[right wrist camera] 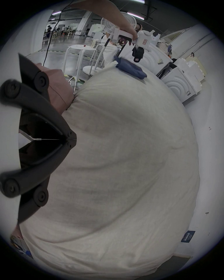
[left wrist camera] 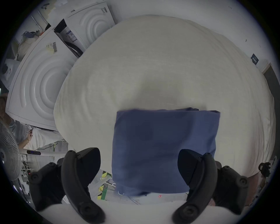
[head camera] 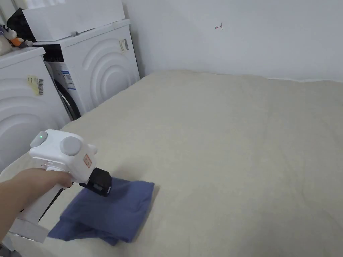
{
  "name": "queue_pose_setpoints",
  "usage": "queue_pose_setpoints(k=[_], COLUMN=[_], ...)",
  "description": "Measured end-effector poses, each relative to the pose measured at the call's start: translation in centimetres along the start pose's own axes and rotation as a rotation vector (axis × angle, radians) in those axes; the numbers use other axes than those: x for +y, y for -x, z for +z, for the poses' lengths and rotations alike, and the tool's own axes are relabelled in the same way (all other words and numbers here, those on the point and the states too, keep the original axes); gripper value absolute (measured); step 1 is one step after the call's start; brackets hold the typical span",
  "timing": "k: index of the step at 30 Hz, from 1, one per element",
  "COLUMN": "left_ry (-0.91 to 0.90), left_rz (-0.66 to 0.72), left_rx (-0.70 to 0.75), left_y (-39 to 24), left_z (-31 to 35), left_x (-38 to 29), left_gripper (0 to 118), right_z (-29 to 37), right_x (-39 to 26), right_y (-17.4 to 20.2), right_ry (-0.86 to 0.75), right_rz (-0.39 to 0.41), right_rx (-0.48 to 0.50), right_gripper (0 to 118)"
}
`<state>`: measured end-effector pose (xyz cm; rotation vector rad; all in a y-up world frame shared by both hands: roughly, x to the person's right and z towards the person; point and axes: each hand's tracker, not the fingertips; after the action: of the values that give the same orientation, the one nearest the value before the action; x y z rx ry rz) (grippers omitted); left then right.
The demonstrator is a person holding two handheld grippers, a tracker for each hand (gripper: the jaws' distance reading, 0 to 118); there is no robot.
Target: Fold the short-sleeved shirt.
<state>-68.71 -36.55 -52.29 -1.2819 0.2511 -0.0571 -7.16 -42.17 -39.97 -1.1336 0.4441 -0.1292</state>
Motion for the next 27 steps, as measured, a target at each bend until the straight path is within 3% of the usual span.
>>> queue_pose_setpoints(k=[6, 9, 10, 11, 12, 13, 15, 17, 19, 22, 24, 26, 27], left_ry=[-0.108, -0.321, -0.384, -0.421, -0.455, -0.495, -0.529, -0.546, -0.601, -0.655, -0.756, -0.883, -0.942], left_rz=[0.034, 0.097, 0.118, 0.135, 0.154, 0.153, 0.135, 0.087, 0.042, 0.137, 0.209, 0.191, 0.182], left_rx=[0.091, 0.071, -0.043, -0.137, -0.161, -0.18, -0.225, -0.329, -0.344, -0.445, -0.593, -0.62, -0.595], left_y=[-0.3, -1.7, -2.4, -3.3, -4.6, -6.1, -8.2, -11.2, -16.1, -20.7, -23.1, -25.4, -27.4], left_z=[2.5, 5.4, 6.6, 7.3, 8.3, 9.1, 9.5, 10.2, 11.8, 14.5, 16.8, 19.3, 21.7], left_x=[-0.8, -1.2, -1.6, -1.8, -2.2, -2.7, -3.0, -4.1, -6.3, -8.8, -10.4, -12.2, -13.8], left_gripper=[107, 101, 91, 71, 32, 11, 9, 8, 3, 0, 0, 0, 0], right_z=[1.1, 2.2, 2.8, 3.3, 3.8, 4.5, 6.0, 7.9, 9.8, 13.2, 15.3, 17.8, 19.1], right_x=[-0.6, -1.0, -1.2, -1.3, -1.4, -1.4, -1.3, -1.2, -1.0, -1.1, -1.4, -1.7, -1.8], right_y=[-0.1, -0.8, -1.0, -1.3, -1.5, -1.9, -2.8, -3.9, -5.3, -6.9, -7.5, -7.5, -7.4], right_ry=[-0.022, -0.037, -0.046, -0.058, -0.072, -0.081, -0.141, -0.223, -0.277, -0.378, -0.467, -0.569, -0.613], right_rz=[-0.002, -0.023, -0.028, -0.032, -0.034, -0.031, -0.023, -0.059, -0.109, -0.142, -0.1, -0.089, -0.107], right_rx=[-0.004, -0.011, -0.015, -0.02, -0.026, -0.03, -0.059, -0.112, -0.106, -0.109, -0.147, -0.245, -0.249], right_gripper=[1, 1, 1, 1, 1, 1, 1, 1, 1, 1, 1, 1, 1])
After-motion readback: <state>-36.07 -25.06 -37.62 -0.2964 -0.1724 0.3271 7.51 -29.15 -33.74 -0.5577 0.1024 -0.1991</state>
